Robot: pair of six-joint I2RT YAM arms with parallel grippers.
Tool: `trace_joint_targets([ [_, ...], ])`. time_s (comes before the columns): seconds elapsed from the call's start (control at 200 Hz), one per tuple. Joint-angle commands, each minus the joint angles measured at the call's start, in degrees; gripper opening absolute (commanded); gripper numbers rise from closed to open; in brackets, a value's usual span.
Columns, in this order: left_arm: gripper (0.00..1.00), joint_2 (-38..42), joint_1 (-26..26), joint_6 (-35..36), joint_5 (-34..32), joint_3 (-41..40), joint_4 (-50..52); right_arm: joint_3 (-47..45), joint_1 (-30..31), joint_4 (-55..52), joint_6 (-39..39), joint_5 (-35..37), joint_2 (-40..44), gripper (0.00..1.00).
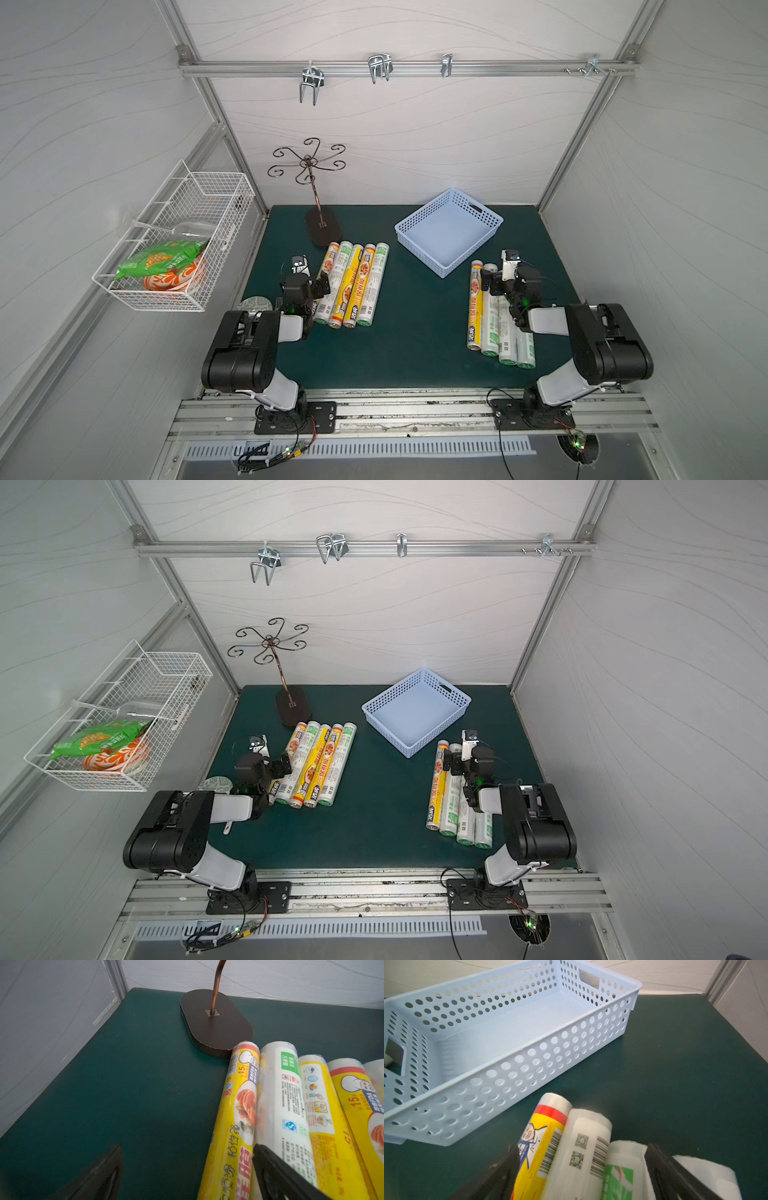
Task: Put the plastic wrap into the basket
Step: Move the basket to the center of the board.
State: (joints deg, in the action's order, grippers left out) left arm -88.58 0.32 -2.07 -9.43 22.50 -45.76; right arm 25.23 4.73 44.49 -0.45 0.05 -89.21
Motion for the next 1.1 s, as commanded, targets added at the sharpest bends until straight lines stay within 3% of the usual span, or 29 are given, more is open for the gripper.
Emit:
trace_joint_targets([
  [0.0, 1.00, -0.46, -0.14, 0.20, 0.25, 1.56, -2.53, 0.83, -0.17, -0.55, 0.15, -0.36, -0.78, 0.99],
  [0.595, 1.00, -0.12, 0.03, 0.22, 0.61, 0.72, -3.65, 0.70, -0.35, -0.46, 0.21, -0.67, -0.62, 0.99],
  [0.7, 1.00, 2.24, -0.05, -0.47, -0.97, -3.14, -8.92, 1.02, -0.40, -1.67, 1.83, 3.57, 0.62, 0.99],
  [0.815, 1.00, 6.18, -0.48, -1.11, -4.65, -6.13, -11.14, 8.42, -1.45, -18.87, 5.56, 10.80, 4.82, 0.99],
  [0.905, 1.00, 10.21, -2.33, -1.45, -10.30, -3.85, -3.53, 14.48, -2.25, -29.86, 7.53, 14.93, 6.64, 0.99],
  [1.0, 1.00, 13.50, -4.70, -0.32, -12.00, 0.71, 7.60, 19.19, -3.01, -37.62, 10.00, 13.67, 9.80, 0.99],
  [1.096, 1.00, 15.24, -8.07, 0.10, -15.79, 3.91, 13.16, 25.83, -3.28, -48.46, 17.69, 12.71, 12.10, 0.99],
])
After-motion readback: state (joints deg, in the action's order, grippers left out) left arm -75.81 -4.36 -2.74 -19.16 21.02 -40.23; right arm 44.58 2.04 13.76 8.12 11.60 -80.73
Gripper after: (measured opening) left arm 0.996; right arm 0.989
